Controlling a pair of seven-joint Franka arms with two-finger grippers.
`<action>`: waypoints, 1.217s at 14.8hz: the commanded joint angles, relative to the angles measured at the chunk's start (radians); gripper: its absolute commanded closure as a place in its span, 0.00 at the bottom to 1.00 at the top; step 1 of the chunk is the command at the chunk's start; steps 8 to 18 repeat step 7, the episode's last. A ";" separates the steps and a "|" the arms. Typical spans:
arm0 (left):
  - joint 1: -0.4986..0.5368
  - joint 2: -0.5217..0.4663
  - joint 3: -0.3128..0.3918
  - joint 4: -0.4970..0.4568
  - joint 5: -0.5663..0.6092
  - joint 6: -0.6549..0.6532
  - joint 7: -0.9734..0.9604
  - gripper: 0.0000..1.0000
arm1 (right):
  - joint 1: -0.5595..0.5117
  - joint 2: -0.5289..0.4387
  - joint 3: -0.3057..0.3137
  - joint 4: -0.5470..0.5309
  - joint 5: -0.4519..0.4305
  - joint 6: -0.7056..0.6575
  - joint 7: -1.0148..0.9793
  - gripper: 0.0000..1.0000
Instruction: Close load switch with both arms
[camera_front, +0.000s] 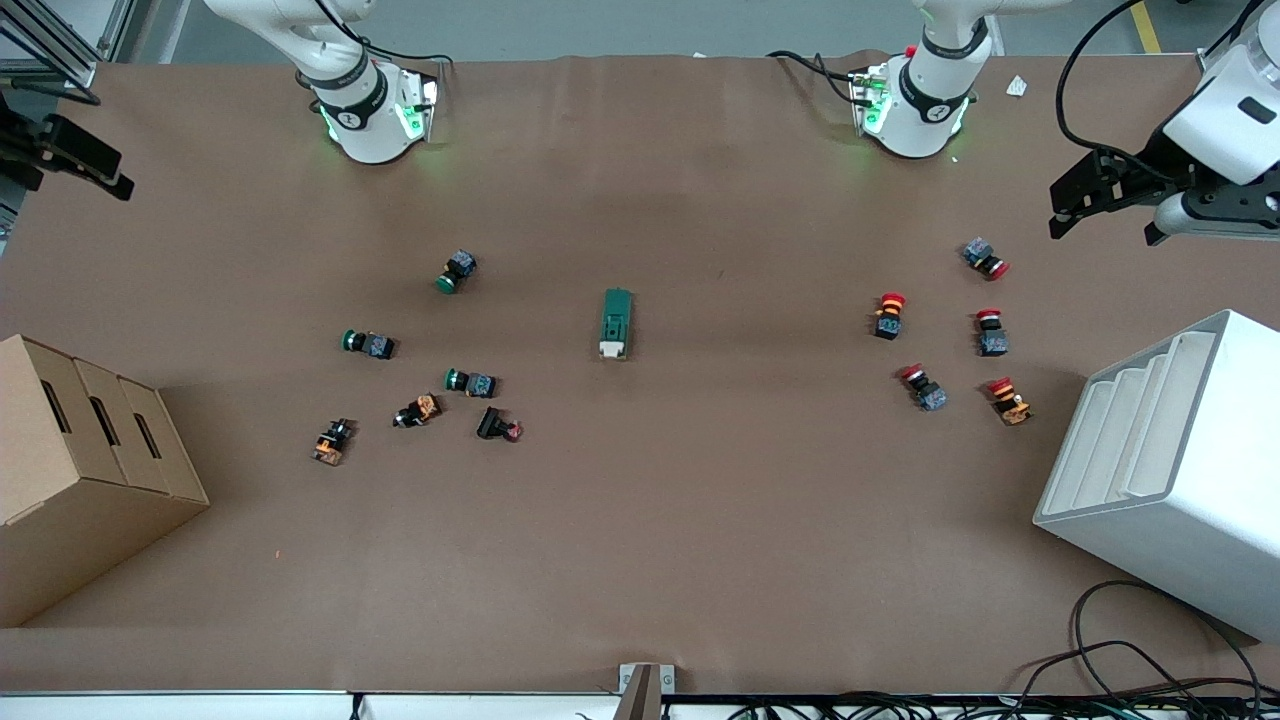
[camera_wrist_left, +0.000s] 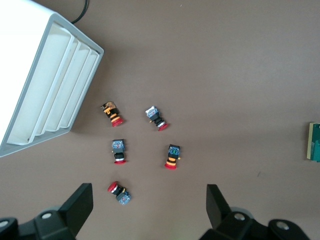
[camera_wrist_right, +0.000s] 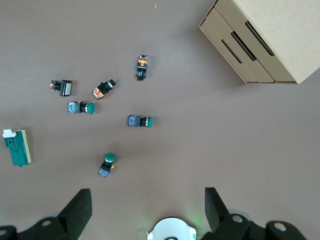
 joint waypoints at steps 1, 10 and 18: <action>0.006 0.001 -0.002 0.023 -0.003 -0.027 -0.001 0.00 | -0.021 -0.049 0.019 -0.051 -0.017 -0.003 0.015 0.00; 0.000 0.004 -0.005 0.034 0.011 -0.027 -0.002 0.00 | -0.021 -0.060 0.015 -0.046 -0.016 -0.001 0.015 0.00; 0.000 0.004 -0.005 0.034 0.011 -0.027 -0.002 0.00 | -0.021 -0.060 0.015 -0.046 -0.016 -0.001 0.015 0.00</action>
